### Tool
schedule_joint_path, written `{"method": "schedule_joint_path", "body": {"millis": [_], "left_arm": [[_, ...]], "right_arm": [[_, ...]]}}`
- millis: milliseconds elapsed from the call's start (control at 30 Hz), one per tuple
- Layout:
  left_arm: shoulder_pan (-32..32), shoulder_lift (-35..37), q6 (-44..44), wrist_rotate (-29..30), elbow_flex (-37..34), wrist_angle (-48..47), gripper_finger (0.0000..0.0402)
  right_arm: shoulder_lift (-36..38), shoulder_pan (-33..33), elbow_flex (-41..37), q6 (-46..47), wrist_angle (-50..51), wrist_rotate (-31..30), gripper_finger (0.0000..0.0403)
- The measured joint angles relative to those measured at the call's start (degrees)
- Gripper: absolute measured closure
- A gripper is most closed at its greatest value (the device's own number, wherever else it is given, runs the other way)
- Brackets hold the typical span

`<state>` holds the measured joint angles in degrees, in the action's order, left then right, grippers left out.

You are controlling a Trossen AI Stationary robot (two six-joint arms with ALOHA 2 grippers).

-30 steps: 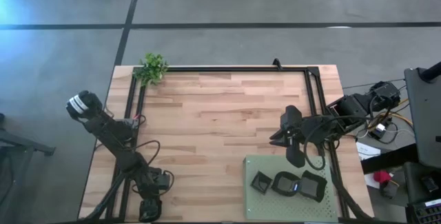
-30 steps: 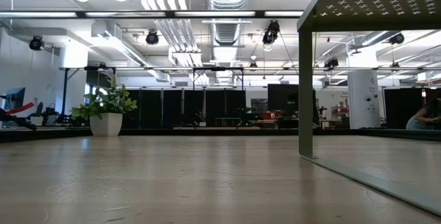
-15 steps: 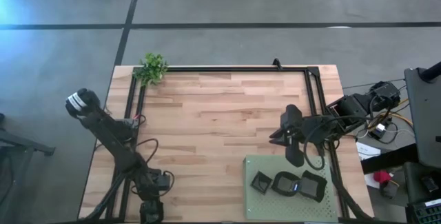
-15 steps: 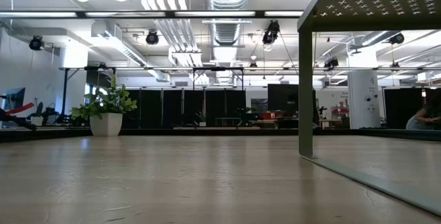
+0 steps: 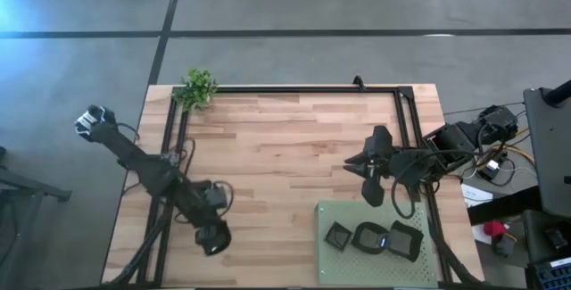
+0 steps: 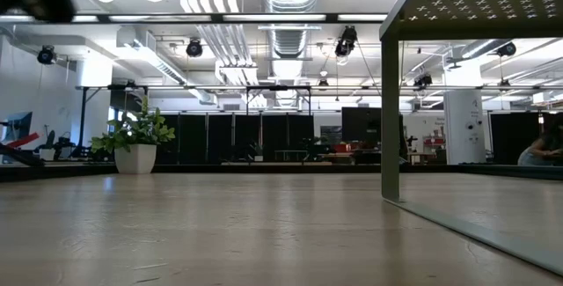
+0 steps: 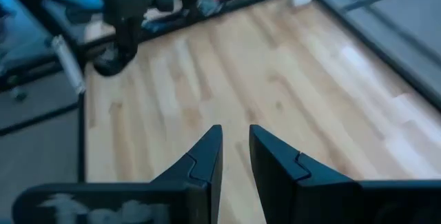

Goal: Pick & Place Mini shaped plates
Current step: Stack the leaf-shaped plate on the leaf-shaped plates on the shelf

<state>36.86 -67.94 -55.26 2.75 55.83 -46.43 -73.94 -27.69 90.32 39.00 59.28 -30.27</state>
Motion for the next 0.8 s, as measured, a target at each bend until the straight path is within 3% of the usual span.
{"method": "schedule_joint_path", "body": {"millis": [133, 433, 667, 800], "left_arm": [[-6.64, 0.26, 9.89, 2.51, 5.37, -5.9, 0.0401], [-21.64, -3.36, 24.92, 11.46, 12.44, -8.42, 0.0401], [-27.68, -7.52, 32.06, 22.93, 20.12, -3.78, 0.0401], [-28.0, -10.45, 39.16, 31.34, 24.02, 3.48, 0.0401]], "right_arm": [[-1.11, 0.23, 0.0, -0.23, -2.42, -5.25, 0.0335], [-5.62, 2.31, 0.0, 0.31, -3.03, -5.95, 0.0329], [-7.84, 5.23, -0.02, 0.45, -3.78, -5.94, 0.0294], [-8.78, 6.58, -0.13, -5.51, -7.78, -5.93, 0.0283]]}}
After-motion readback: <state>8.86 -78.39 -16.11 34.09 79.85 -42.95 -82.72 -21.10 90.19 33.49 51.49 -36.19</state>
